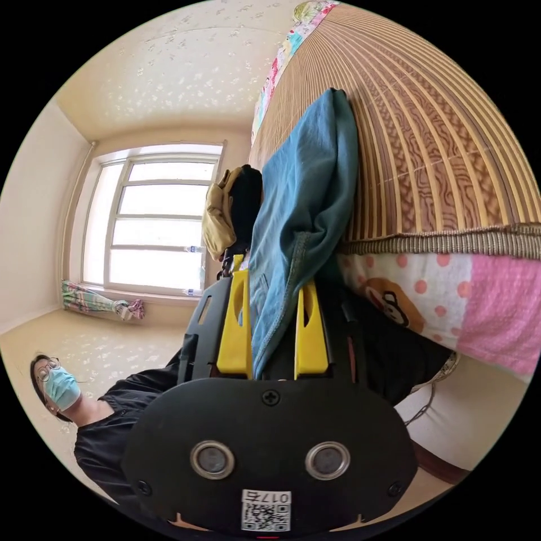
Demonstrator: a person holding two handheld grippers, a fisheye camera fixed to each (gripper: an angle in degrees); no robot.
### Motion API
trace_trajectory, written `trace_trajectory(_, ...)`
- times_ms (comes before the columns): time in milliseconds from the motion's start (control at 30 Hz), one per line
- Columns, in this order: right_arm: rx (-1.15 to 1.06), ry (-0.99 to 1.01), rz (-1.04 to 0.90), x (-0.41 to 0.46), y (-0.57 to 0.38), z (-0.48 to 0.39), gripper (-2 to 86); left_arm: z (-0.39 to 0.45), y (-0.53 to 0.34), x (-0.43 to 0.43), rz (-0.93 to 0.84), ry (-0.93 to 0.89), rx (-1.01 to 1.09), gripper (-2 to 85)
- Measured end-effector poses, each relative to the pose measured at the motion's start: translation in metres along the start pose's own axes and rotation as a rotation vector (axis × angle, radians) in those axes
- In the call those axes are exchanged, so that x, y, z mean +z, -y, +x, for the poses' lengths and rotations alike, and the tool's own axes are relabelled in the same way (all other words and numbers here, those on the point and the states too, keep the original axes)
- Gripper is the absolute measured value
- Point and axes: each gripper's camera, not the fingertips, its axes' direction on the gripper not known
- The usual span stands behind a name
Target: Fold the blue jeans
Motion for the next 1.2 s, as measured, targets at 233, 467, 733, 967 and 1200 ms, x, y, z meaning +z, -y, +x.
trace_trajectory(233,-0.142,0.089,0.003,-0.021,-0.014,-0.044,0.6,0.046,-0.026,-0.010,0.024,-0.106,0.175,4.0)
trace_trajectory(467,-0.438,0.186,0.076,-0.082,-0.017,-0.165,0.0,0.182,-0.061,-0.041,0.109,-0.191,0.497,3.9)
trace_trajectory(733,-0.774,0.105,0.121,-0.131,-0.049,-0.292,0.1,0.311,-0.121,-0.042,0.152,-0.121,0.874,3.9)
trace_trajectory(967,-0.748,0.024,-0.058,-0.110,-0.154,-0.233,0.9,0.191,-0.241,0.024,-0.052,0.059,0.803,3.8)
trace_trajectory(1200,-0.356,-0.041,-0.301,-0.044,-0.245,-0.093,1.8,0.037,-0.310,0.091,-0.240,0.142,0.445,4.8)
